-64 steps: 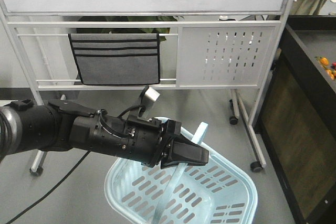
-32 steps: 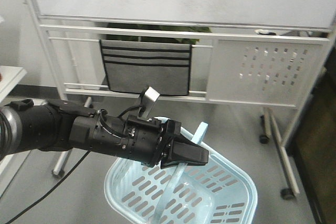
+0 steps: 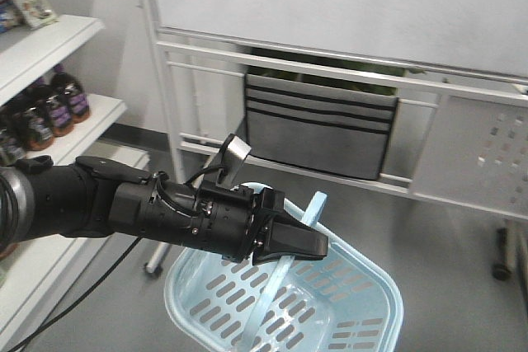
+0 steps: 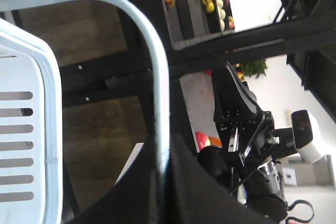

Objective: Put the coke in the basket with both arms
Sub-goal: 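Drive the base to the shelf with the red Coca-Cola bottle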

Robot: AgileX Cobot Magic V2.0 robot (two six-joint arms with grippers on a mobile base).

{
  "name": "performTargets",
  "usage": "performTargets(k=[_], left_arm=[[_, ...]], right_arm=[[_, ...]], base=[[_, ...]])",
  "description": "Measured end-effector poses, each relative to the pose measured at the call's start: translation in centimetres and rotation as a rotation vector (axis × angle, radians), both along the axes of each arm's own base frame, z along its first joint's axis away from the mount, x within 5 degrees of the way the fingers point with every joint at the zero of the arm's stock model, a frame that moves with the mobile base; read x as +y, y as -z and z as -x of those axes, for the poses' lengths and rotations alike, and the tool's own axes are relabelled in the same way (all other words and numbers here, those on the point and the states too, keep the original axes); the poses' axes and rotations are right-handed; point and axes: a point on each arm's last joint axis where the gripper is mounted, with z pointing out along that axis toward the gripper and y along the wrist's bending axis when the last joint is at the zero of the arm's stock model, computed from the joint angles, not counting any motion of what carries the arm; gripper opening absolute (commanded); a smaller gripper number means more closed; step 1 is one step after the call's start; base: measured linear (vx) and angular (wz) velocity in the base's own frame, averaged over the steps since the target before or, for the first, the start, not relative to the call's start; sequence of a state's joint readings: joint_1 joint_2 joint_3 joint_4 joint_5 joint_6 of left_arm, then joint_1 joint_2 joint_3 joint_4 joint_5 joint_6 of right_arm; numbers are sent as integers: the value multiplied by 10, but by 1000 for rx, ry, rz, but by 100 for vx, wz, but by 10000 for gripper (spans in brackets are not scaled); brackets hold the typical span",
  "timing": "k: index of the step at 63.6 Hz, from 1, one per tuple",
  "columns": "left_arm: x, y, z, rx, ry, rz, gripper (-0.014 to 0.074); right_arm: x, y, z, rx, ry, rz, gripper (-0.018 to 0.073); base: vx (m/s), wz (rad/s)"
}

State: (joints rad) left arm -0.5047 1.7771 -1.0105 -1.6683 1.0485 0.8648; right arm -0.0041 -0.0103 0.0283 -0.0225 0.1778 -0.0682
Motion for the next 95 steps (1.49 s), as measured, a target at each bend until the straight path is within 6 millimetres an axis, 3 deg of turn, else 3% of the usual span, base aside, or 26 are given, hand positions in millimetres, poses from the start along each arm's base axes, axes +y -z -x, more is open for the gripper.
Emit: performTargets(k=[95], left_arm=[[0, 0, 0, 0, 0, 0, -6]], right_arm=[[0, 0, 0, 0, 0, 0, -10]], base=[[13, 52]])
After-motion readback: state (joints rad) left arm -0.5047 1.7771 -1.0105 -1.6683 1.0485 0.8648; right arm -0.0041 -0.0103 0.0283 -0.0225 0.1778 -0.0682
